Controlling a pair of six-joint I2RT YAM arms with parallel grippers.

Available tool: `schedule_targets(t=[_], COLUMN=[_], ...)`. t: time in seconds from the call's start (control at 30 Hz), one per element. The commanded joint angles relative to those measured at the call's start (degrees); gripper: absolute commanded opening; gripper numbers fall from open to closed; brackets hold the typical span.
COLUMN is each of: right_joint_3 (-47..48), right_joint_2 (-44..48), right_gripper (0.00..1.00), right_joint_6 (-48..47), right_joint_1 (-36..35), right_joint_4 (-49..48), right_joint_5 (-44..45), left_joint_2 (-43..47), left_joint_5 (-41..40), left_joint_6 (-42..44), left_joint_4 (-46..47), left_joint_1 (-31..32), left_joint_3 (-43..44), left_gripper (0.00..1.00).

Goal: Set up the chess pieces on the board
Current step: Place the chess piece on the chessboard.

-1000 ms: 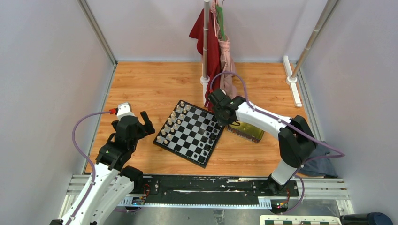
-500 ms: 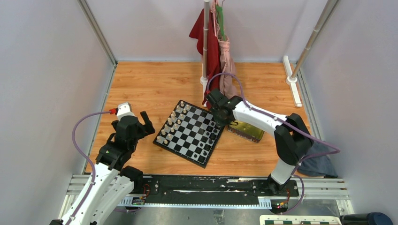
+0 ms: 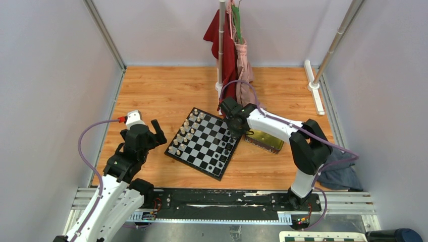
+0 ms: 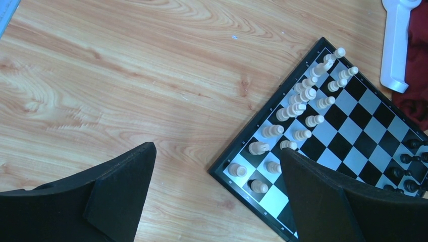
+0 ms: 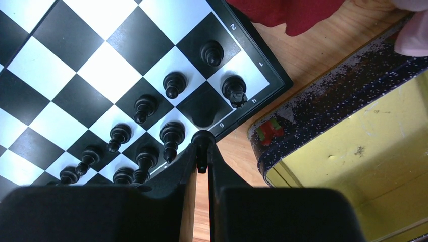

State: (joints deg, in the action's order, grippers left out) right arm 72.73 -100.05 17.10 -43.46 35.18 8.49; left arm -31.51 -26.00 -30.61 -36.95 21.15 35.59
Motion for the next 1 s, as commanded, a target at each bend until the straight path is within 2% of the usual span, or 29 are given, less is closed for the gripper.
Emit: schedule_targets(t=[0.0, 0.97], right_joint_3=[2.1, 3.5], right_joint_2=[-1.7, -5.3], right_gripper=[0.00, 0.00], right_joint_6=[-1.1, -2.4], right_joint_1=[-0.8, 0.1], right_joint_4=[0.2, -0.5], right_joint_5=[-0.6, -0.6], left_joint_2=[-0.4, -1.4], left_joint_5=[-0.9, -0.9], left_joint_6=[-0.4, -0.2], left_joint_4=[0.2, 1.0], left_joint_1=[0.5, 0.5], left_joint_3=[-0.6, -1.0], left_gripper=[1.00, 1.00])
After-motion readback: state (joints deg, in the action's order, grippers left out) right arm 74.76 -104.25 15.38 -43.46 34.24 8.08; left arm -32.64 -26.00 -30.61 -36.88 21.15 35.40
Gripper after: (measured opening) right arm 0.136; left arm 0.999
